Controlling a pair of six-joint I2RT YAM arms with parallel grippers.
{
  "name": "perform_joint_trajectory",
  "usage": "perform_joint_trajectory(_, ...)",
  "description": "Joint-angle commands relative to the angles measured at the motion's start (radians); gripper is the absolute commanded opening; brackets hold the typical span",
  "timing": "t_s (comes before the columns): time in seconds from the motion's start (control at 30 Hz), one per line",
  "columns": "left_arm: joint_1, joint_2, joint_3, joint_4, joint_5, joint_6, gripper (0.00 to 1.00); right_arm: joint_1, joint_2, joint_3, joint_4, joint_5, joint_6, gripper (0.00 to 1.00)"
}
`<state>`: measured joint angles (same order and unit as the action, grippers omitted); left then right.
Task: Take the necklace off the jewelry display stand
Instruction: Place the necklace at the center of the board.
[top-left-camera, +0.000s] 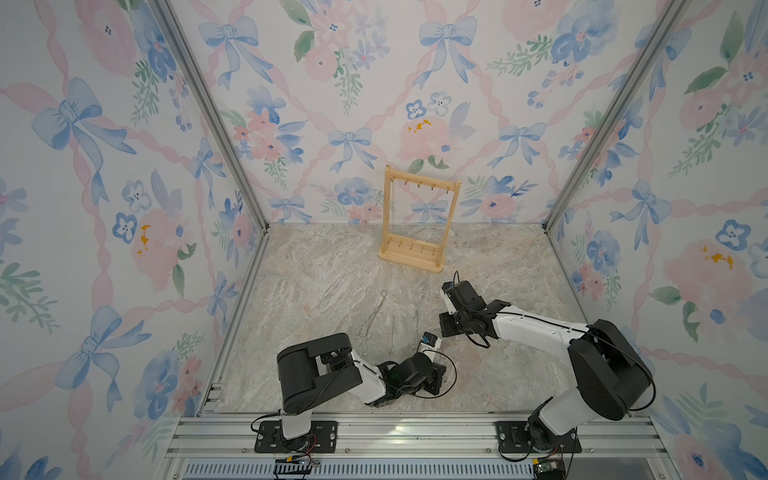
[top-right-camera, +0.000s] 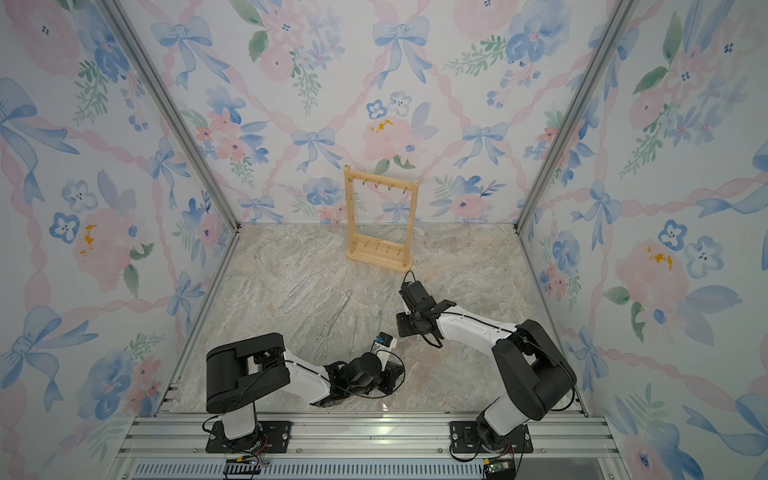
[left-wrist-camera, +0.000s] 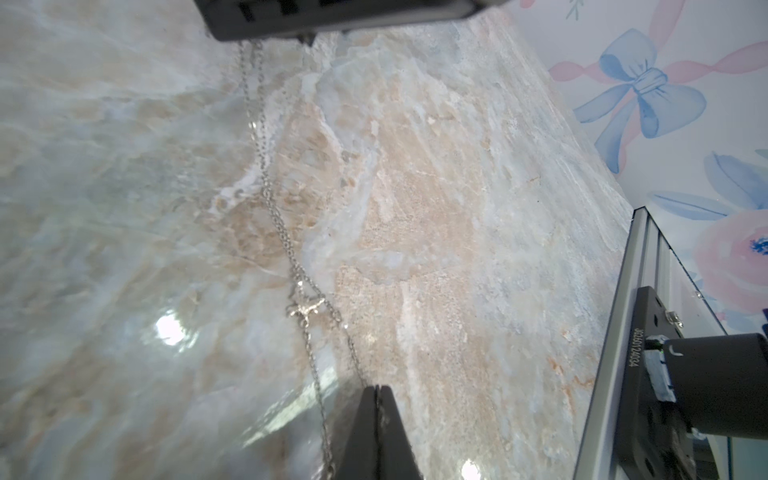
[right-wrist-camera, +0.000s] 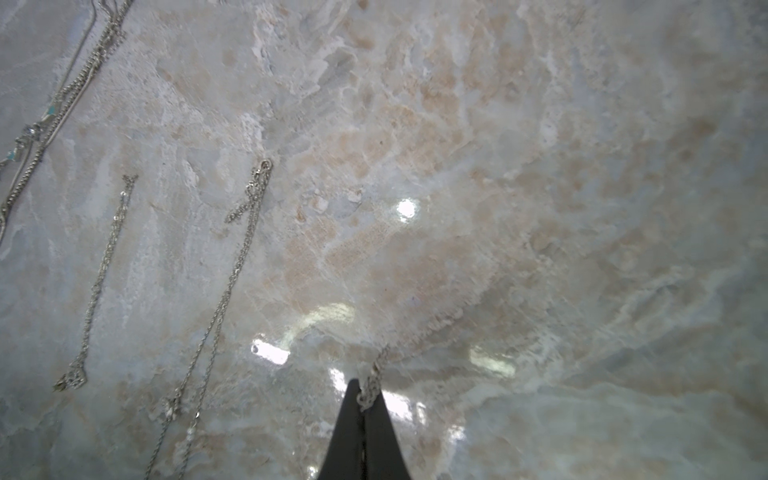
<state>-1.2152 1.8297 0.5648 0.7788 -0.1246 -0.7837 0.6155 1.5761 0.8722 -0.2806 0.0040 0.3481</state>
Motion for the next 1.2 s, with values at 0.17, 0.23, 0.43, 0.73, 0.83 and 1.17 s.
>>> perform_joint_trajectory(0.17,-0.014,0.012,-0.038,-0.019,-0.037,-0.06,0.0,-0.013,0.046,0.054,-0.041,-0.006,-0.007,0.0)
perform_joint_trajectory(0.23,-0.015,0.016,-0.037,-0.019,-0.04,-0.065,0.0,-0.013,0.056,0.062,-0.045,-0.006,-0.008,0.0)
perform_joint_trajectory(0.43,-0.021,0.017,-0.042,-0.019,-0.045,-0.078,0.0,-0.024,0.105,0.095,-0.068,-0.008,-0.004,0.02)
perform_joint_trajectory(0.73,-0.033,0.022,-0.042,-0.019,-0.052,-0.087,0.0,-0.042,0.17,0.137,-0.089,-0.005,-0.006,0.06)
perform_joint_trajectory(0.83,-0.032,0.019,-0.044,-0.019,-0.056,-0.088,0.0,-0.046,0.188,0.147,-0.096,-0.004,-0.009,0.07)
perform_joint_trajectory(1.17,-0.032,0.022,-0.042,-0.019,-0.058,-0.089,0.0,-0.063,0.235,0.175,-0.112,-0.004,-0.009,0.15)
